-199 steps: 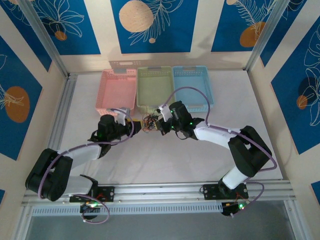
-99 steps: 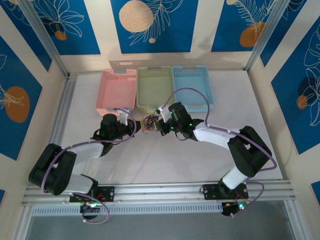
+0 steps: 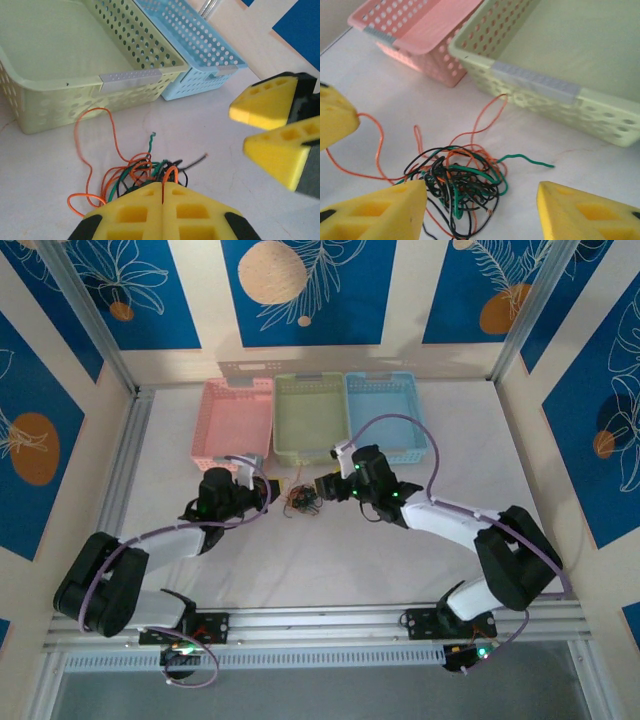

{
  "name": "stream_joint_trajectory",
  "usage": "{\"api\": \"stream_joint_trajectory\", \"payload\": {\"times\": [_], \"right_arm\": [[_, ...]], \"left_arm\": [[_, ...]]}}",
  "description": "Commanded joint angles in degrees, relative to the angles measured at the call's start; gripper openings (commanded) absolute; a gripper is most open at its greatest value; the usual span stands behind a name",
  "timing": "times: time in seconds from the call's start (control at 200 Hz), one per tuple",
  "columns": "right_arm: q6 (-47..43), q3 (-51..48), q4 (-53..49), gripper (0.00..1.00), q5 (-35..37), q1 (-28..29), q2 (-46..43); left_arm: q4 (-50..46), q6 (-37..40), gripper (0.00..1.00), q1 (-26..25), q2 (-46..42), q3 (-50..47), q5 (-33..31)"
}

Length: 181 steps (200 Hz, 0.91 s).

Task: Untangle the cables

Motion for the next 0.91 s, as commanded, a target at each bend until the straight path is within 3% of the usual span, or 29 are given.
{"api": "stream_joint_trajectory", "payload": {"times": [0.0, 0.41, 0.53, 0.61, 0.9], "right_arm": [[2.80, -1.54, 3.26, 0.60, -1.36, -1.44, -1.62], [0.81, 6.90, -3.14, 0.48, -10.70, 0.28, 7.15], [0.55, 9.91, -4.36, 0.35, -12.09, 0.64, 9.99], [0.94, 13.09, -6.63, 0.32, -11.72, 0.48, 12.65], [0.73, 22.10, -16.94, 0.33, -10.22, 1.55, 19.98]], "left_arm": [[1.56, 1.05, 0.00, -0.56, -0.83, -0.64, -0.10], [2.98, 1.14, 0.00, -0.56, -1.16, -1.26, 0.69], [2.73, 1.14, 0.00, -0.56, -1.31, -1.26, 0.36], [2.29, 1.10, 0.00, -0.58, -1.32, -1.17, -0.04], [2.32, 1.14, 0.00, -0.65, -1.38, -1.30, -0.27]]}}
